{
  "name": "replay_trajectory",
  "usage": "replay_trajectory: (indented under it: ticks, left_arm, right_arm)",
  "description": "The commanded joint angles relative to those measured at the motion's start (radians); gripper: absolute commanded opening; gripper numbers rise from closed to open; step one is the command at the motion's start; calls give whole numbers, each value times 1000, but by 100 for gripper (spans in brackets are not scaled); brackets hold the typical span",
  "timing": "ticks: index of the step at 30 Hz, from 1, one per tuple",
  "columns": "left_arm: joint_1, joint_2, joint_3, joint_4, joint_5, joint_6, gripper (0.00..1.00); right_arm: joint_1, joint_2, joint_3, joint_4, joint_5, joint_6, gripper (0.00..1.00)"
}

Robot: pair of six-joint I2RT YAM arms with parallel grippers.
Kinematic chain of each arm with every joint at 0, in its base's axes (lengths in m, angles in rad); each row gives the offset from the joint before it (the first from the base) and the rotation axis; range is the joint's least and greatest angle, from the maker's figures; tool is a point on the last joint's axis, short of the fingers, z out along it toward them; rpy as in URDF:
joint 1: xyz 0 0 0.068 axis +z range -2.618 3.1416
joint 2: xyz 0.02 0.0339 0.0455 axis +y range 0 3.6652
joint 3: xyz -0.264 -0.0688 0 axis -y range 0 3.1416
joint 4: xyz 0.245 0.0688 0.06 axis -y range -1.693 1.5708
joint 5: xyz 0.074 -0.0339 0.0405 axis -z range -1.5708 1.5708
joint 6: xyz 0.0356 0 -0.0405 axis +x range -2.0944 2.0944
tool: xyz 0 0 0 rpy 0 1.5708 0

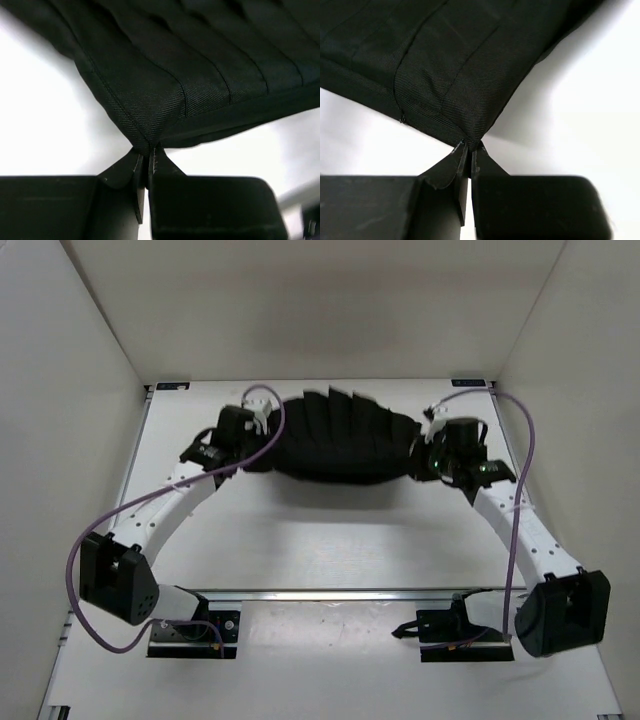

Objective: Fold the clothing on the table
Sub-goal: Fold the skirt

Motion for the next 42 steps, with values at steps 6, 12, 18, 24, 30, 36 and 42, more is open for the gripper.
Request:
replay_trajectory:
  ticks: [6, 12, 18, 24, 30, 36, 42]
  left_arm:
    - [-90, -328, -254, -250, -168, -122, 0]
    - [80, -246, -213, -295, -70, -43, 0]
    - [114, 125, -28, -215, -45, 20, 0]
    - [154, 380, 230, -221, -1, 50, 8]
    - [165, 518, 431, -275, -19, 68, 72]
    - [174, 417, 318, -185, 7, 103, 99]
    - [168, 261, 10, -10, 99, 90, 94]
  right_arm:
    - [154, -295, -207, -159, 149, 179, 0]
    - [94, -197, -204, -93, 12, 157, 0]
    - [2, 141, -92, 22, -91, 81, 1]
    - [-24, 386, 84, 59, -182, 88, 0]
    - [-21, 466, 180, 65, -231, 93, 53]
    - [-3, 377, 86, 142, -220, 78, 78]
    - [8, 297, -104, 252, -211, 113, 74]
